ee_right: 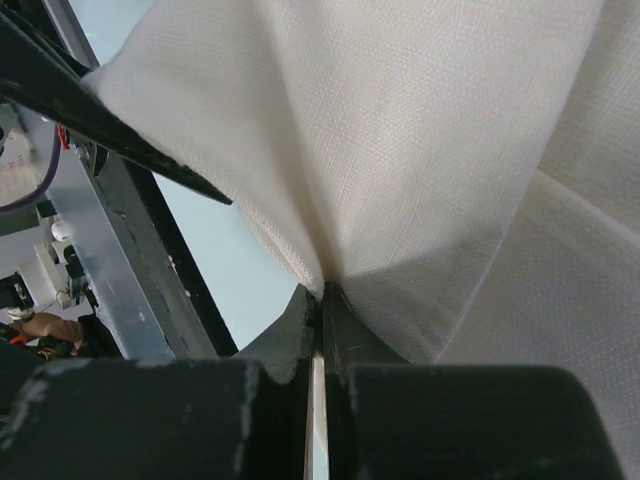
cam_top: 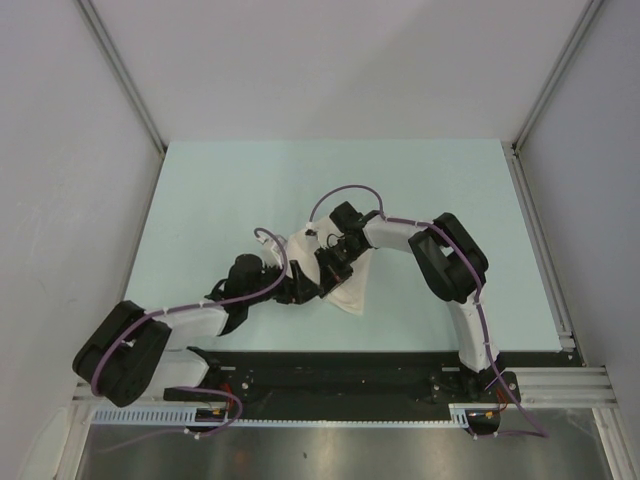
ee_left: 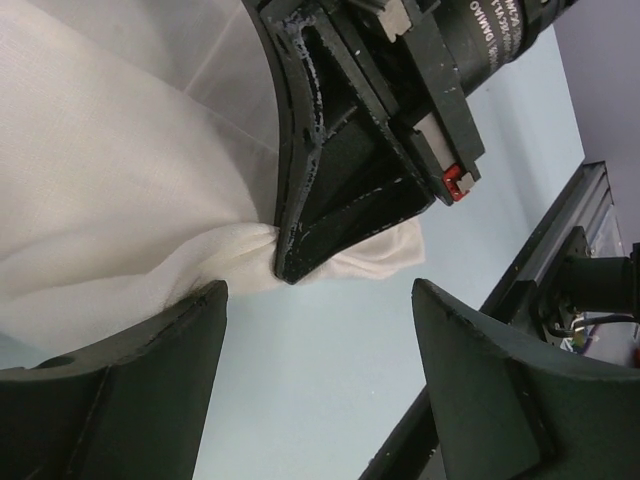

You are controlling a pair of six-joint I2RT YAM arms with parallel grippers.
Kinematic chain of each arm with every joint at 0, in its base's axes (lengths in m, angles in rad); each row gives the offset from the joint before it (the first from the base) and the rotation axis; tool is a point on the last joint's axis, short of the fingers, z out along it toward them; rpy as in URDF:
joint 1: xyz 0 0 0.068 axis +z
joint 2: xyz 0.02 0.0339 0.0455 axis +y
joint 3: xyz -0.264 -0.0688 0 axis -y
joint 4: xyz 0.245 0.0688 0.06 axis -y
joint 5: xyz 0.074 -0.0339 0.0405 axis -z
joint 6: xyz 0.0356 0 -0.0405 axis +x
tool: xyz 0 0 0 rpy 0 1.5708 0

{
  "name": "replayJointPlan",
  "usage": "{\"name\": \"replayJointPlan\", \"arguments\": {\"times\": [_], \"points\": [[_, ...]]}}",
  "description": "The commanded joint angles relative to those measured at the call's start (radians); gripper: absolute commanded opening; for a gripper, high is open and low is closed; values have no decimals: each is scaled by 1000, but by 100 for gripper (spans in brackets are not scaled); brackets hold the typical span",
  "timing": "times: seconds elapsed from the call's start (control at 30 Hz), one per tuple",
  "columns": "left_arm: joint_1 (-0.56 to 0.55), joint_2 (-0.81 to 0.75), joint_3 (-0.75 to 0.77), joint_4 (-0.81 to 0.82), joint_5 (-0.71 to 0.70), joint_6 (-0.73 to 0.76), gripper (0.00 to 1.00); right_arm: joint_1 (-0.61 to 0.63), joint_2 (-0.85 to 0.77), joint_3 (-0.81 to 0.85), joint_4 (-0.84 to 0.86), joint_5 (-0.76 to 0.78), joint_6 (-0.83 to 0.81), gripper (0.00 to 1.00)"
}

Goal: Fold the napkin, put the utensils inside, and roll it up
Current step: Roll the napkin with the utensil

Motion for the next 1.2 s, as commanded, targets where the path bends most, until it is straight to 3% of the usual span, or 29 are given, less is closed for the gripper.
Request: {"name": "replayJointPlan", "arguments": {"times": [0.0,0.2,0.3,0.53,0.67,0.87,1.17], "points": [[-4,44,44,52,-28,39,79,-1,41,-11,-38,70,-1,0],[-4,69,41,66,-89,60,79,-5,29,-26,-17,46,12,0],[4,78,38,63,-121,60,79,-12,9,-46,-1,27,12,6],[38,153,32,107,-108,25,79,-22,-71,-112,40,-5,34,36],[62,213,21,161,-75,-6,78,-21,-158,-181,77,0,42,48],[84,223,15,176,-52,-14,78,-18,-270,-330,167,93,68,53],[97,237,18,153,-37,-14,77,99,-507,-562,407,458,104,58]]}}
